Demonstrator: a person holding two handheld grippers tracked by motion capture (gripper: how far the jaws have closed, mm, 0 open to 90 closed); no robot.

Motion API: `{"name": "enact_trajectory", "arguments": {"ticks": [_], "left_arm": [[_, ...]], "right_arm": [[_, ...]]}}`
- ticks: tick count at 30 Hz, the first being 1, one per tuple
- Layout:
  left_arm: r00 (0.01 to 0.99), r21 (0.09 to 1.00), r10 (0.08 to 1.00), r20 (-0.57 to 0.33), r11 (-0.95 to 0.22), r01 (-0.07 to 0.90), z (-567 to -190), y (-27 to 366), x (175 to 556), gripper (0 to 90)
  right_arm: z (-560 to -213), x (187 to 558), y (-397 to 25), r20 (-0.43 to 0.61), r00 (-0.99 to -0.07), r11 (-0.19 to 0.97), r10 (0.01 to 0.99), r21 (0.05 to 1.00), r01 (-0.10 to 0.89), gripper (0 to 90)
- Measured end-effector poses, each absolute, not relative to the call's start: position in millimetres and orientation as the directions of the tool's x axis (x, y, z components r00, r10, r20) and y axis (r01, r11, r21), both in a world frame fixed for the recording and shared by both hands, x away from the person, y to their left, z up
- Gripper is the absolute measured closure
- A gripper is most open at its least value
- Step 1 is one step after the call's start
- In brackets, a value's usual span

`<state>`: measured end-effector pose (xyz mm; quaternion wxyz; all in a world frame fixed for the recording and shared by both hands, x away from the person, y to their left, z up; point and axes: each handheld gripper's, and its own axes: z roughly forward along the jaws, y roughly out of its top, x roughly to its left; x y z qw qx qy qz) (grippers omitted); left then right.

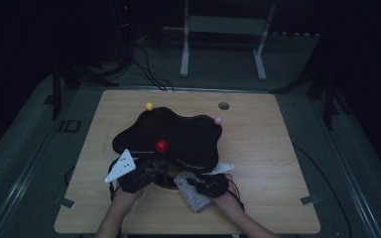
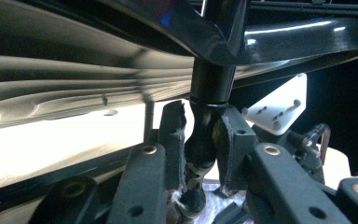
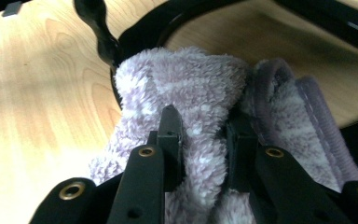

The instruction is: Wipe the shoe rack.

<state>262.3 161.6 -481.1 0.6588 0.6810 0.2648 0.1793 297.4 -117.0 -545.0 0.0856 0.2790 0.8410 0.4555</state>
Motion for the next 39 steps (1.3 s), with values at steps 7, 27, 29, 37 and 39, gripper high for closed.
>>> {"name": "enact_trajectory", "arguments": {"ticks": [7,27,29,37,39], "left_arm": [[0.766,0.996,0.639,-0.072,-0.002,0.095,-476,178,248,62.4],[0.710,0.973,0.700,-0.081,-0.098,0.208,-528,172,244,89.9],[0.714,0.973,0.693,-0.099,-0.082,0.214,-529,171,245,89.8],[0.729,0.974,0.671,-0.133,-0.050,0.223,-529,166,247,89.1],[0.731,0.975,0.671,-0.124,-0.054,0.216,-529,165,246,88.4]], "right_arm": [[-524,288,-144,0.074,-0.827,0.411,0.558,0.840,0.353,72.9],[-496,272,-209,0.123,-0.759,0.273,0.639,0.886,0.374,73.1],[-495,270,-211,0.124,-0.759,0.274,0.639,0.886,0.375,73.0],[-495,267,-220,0.139,-0.749,0.255,0.648,0.887,0.386,73.1],[-495,266,-220,0.140,-0.748,0.254,0.649,0.887,0.386,73.0]]}}
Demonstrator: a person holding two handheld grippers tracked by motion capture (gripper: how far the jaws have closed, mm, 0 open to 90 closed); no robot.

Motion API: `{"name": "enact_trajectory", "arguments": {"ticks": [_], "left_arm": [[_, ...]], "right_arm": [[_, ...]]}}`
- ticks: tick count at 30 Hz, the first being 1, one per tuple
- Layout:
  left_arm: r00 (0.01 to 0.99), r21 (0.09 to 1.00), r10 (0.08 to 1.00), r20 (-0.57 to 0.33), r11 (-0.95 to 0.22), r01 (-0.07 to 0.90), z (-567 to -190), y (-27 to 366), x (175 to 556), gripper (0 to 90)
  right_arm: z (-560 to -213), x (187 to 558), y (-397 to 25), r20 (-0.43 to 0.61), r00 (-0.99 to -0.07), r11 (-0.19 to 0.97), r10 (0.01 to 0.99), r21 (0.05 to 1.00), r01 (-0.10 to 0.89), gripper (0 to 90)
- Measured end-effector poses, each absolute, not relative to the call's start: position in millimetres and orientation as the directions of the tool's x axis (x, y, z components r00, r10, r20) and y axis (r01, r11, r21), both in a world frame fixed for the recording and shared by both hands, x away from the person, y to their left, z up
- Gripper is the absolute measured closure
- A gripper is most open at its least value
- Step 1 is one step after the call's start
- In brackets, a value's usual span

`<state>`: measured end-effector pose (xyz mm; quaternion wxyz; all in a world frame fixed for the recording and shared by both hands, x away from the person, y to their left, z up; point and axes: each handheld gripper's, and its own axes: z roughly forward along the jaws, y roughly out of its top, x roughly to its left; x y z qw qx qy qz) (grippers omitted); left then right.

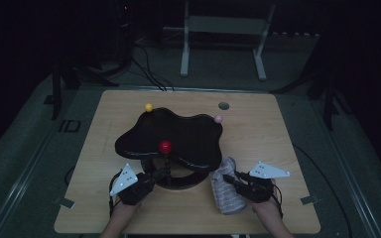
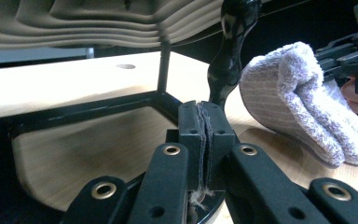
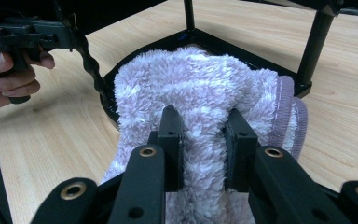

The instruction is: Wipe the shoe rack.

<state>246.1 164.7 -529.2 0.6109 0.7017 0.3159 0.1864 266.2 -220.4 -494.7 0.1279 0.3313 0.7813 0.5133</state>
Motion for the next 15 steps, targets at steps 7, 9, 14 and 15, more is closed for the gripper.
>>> {"name": "enact_trajectory", "arguments": {"ticks": [7,9,14,15], "left_arm": [[0.747,0.978,0.656,-0.108,-0.064,0.197,-529,153,246,84.3],[0.752,0.979,0.651,-0.105,-0.064,0.192,-530,149,247,83.4],[0.770,0.981,0.629,-0.107,-0.061,0.187,-530,137,249,82.5],[0.773,0.980,0.624,-0.112,-0.059,0.190,-530,134,249,82.5]], "right_arm": [[-497,267,-222,0.153,-0.744,0.252,0.650,0.881,0.401,73.0],[-497,267,-222,0.154,-0.744,0.250,0.650,0.881,0.401,73.1],[-497,267,-224,0.161,-0.739,0.240,0.654,0.882,0.405,73.1],[-497,267,-224,0.161,-0.739,0.240,0.654,0.882,0.405,73.1]]}}
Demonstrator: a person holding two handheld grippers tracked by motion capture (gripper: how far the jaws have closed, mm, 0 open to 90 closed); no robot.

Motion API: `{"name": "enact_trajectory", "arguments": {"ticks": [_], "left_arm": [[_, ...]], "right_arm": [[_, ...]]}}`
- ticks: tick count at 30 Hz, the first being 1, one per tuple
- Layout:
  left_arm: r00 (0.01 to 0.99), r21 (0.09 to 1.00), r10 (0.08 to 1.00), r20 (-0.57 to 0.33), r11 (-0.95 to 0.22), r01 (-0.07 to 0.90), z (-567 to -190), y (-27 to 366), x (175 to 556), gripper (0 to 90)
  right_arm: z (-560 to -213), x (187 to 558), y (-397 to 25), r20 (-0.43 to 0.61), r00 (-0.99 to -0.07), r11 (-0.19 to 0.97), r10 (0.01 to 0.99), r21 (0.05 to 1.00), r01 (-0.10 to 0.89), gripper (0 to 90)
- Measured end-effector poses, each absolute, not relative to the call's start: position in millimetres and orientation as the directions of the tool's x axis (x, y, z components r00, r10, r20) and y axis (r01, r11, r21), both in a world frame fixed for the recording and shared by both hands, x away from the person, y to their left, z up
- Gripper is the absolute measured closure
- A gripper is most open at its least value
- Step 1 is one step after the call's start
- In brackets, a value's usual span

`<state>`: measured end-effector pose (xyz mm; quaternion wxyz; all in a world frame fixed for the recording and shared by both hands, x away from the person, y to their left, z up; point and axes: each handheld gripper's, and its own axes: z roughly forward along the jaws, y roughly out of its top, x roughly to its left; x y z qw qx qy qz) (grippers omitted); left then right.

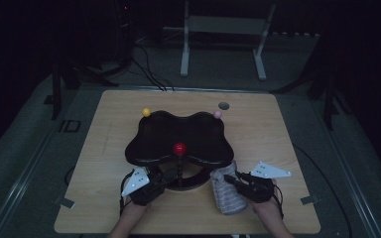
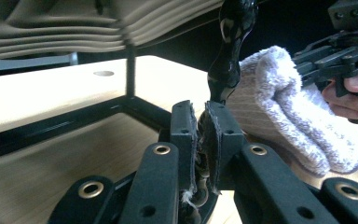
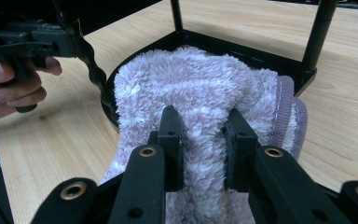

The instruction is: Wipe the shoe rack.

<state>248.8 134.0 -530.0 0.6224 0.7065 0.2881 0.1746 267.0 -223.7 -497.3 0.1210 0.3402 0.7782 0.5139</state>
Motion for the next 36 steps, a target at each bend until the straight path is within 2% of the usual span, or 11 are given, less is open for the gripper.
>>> {"name": "enact_trajectory", "arguments": {"ticks": [10,14,19,21,26,36], "left_arm": [[0.803,0.983,0.588,-0.099,-0.069,0.171,-532,100,250,79.3],[0.808,0.984,0.585,-0.065,-0.096,0.149,-533,86,250,76.7],[0.806,0.984,0.588,-0.073,-0.090,0.155,-534,86,250,74.5],[0.793,0.984,0.604,-0.081,-0.078,0.160,-534,90,248,74.7],[0.795,0.980,0.603,-0.063,-0.114,0.164,-536,85,244,84.5],[0.801,0.983,0.598,-0.041,-0.120,0.139,-537,64,247,83.2]], "right_arm": [[-498,267,-230,0.167,-0.727,0.223,0.666,0.886,0.407,73.1],[-498,267,-231,0.169,-0.726,0.221,0.667,0.885,0.409,73.1],[-499,268,-233,0.176,-0.720,0.212,0.671,0.885,0.414,73.1],[-499,268,-235,0.175,-0.718,0.210,0.674,0.886,0.414,73.1],[-498,268,-236,0.182,-0.715,0.202,0.675,0.886,0.416,73.1],[-498,268,-240,0.187,-0.709,0.195,0.680,0.886,0.420,73.2]]}}
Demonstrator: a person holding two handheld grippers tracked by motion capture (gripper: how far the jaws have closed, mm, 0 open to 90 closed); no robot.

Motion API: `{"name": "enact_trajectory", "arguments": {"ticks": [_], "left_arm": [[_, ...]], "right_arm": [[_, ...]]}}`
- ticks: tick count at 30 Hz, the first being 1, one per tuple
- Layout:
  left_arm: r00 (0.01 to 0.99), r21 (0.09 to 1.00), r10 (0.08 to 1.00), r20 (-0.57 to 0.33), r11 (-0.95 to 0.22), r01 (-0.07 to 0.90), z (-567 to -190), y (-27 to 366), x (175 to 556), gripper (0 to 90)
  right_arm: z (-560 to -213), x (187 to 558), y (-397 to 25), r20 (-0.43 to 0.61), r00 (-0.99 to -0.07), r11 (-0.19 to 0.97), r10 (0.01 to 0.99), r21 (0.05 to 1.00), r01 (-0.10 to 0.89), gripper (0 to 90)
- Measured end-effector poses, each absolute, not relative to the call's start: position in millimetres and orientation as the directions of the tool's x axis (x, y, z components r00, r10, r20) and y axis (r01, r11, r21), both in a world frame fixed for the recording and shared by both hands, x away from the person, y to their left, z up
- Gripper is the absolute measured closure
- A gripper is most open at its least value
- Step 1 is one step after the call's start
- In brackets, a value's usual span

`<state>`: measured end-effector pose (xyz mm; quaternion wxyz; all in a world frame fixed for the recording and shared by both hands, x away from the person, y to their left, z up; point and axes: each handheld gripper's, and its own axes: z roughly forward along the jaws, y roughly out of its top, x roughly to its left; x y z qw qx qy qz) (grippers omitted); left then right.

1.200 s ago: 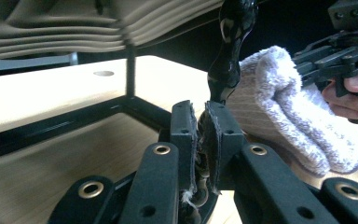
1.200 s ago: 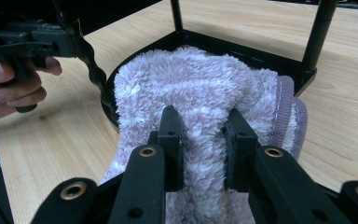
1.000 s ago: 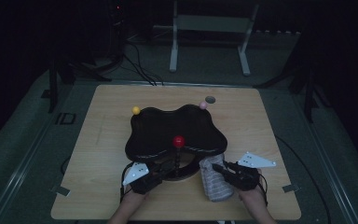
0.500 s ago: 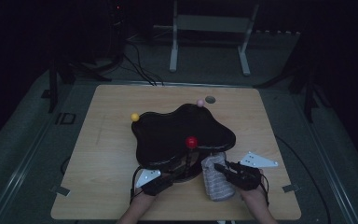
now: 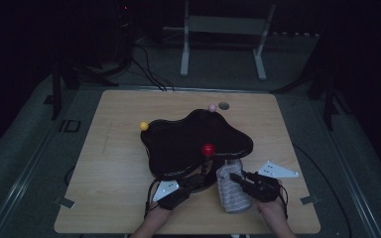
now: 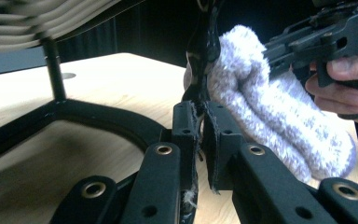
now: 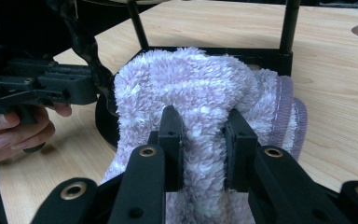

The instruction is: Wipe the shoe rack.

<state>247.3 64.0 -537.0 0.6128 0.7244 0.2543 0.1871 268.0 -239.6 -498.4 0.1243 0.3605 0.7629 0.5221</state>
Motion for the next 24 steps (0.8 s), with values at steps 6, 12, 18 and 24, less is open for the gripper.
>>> {"name": "enact_trajectory", "arguments": {"ticks": [6,12,18,24], "left_arm": [[0.807,0.985,0.590,-0.037,-0.115,0.130,-536,45,256,81.8],[0.821,0.980,0.571,-0.024,-0.147,0.131,-537,43,254,80.6],[0.812,0.974,0.584,-0.025,-0.168,0.151,-541,69,246,80.6],[0.775,0.960,0.631,-0.030,-0.197,0.197,-541,104,237,80.7]], "right_arm": [[-500,270,-242,0.191,-0.703,0.191,0.685,0.884,0.426,73.1],[-501,270,-243,0.196,-0.700,0.187,0.687,0.883,0.431,73.1],[-501,271,-245,0.196,-0.695,0.183,0.692,0.884,0.431,73.2],[-500,271,-245,0.195,-0.693,0.181,0.694,0.885,0.430,73.2]]}}
